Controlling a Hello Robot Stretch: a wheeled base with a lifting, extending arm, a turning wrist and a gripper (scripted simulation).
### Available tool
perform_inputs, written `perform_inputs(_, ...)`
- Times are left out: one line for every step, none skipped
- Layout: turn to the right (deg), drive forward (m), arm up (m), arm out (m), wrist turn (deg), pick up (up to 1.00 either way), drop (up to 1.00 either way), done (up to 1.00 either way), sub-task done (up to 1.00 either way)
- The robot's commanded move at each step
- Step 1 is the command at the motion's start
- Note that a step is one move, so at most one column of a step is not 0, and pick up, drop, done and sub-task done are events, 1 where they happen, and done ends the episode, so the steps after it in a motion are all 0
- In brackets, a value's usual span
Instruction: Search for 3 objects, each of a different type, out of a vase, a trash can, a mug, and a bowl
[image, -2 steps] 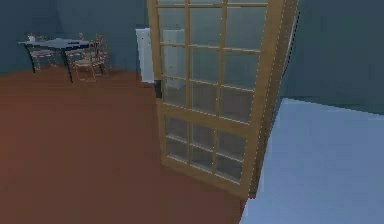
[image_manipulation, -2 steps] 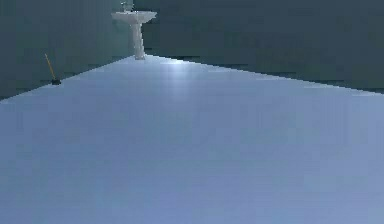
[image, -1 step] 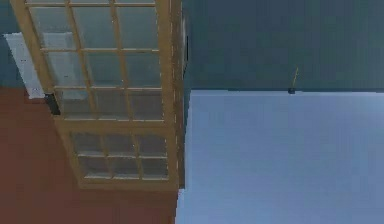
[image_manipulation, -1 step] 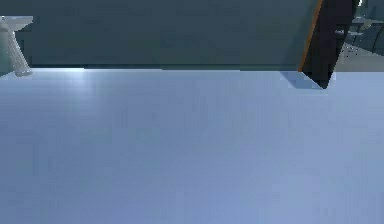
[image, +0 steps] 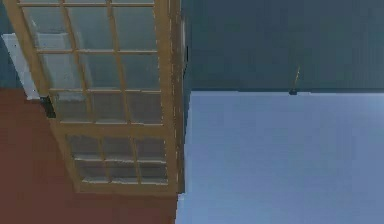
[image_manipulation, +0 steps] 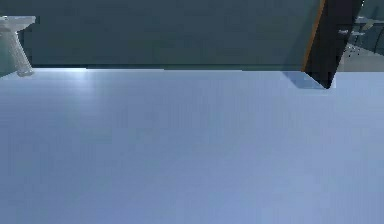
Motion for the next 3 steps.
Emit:
perform_inputs(-45.0,0.00,0.00,0.00,0.0,0.00,0.00,0.00,0.00)
perform_inputs(-27.0,0.00,0.00,0.00,0.0,0.00,0.00,0.00,0.00)
perform_inputs(0.0,1.00,0.00,0.00,0.0,0.00,0.00,0.00,0.00)
